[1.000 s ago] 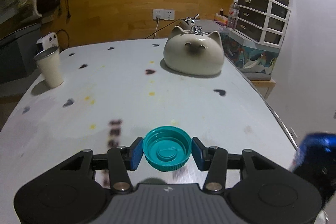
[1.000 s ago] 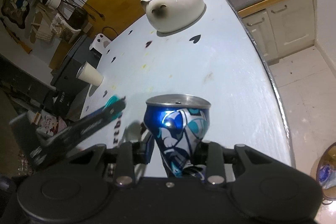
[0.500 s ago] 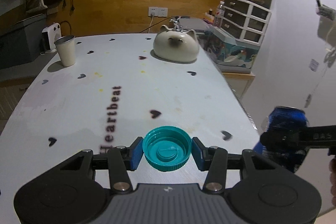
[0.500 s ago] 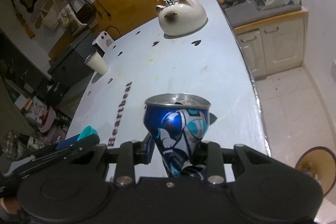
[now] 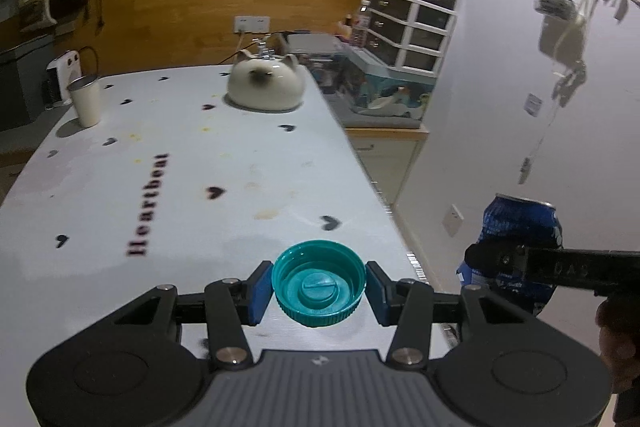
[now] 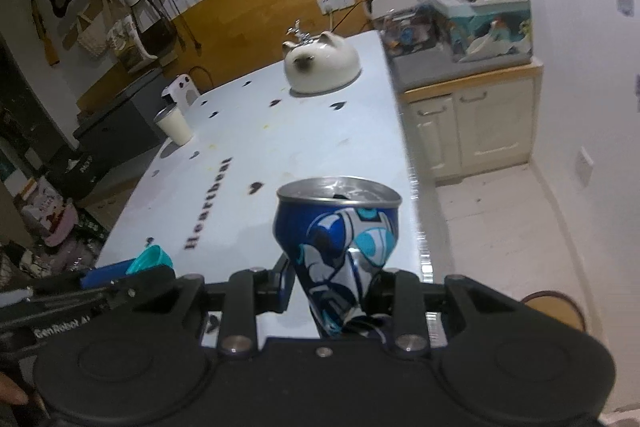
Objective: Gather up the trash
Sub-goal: 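Carry the teal cap with the left tool while the right carries the can over the bin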
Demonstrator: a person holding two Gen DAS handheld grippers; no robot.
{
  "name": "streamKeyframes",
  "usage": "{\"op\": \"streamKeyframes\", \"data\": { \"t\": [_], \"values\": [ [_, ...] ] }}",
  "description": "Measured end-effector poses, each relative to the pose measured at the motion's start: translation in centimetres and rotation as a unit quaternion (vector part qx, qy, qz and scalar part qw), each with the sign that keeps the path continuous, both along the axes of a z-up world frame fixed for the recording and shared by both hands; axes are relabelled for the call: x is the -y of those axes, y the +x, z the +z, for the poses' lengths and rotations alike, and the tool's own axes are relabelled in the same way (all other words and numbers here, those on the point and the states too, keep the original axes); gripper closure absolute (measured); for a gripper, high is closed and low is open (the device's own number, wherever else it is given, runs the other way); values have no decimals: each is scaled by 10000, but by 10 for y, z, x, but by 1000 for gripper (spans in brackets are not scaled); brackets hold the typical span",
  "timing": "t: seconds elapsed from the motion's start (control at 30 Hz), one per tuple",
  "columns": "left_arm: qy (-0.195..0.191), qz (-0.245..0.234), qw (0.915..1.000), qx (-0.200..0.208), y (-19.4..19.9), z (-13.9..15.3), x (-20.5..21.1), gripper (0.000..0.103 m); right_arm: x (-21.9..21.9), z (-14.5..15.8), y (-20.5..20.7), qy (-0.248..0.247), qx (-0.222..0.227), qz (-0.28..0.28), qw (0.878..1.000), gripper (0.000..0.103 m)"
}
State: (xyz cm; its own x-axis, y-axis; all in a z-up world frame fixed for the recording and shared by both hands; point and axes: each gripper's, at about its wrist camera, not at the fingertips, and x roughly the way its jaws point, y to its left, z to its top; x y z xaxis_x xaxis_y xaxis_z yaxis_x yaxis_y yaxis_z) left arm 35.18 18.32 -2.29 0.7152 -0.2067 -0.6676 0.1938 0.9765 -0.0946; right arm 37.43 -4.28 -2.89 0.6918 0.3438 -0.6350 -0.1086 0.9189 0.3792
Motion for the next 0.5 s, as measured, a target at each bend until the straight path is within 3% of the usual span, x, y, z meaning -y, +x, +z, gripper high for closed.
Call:
{"op": "streamKeyframes", "data": {
  "t": [0.17, 0.5],
  "values": [
    [-32, -141, 9999, -95, 3, -9, 58, 53, 42, -4, -11, -290, 77, -88, 9995, 71],
    [-125, -269, 9982, -524, 37, -52, 186, 53, 174, -38, 2, -329, -273, -272, 9987, 72]
  ]
}}
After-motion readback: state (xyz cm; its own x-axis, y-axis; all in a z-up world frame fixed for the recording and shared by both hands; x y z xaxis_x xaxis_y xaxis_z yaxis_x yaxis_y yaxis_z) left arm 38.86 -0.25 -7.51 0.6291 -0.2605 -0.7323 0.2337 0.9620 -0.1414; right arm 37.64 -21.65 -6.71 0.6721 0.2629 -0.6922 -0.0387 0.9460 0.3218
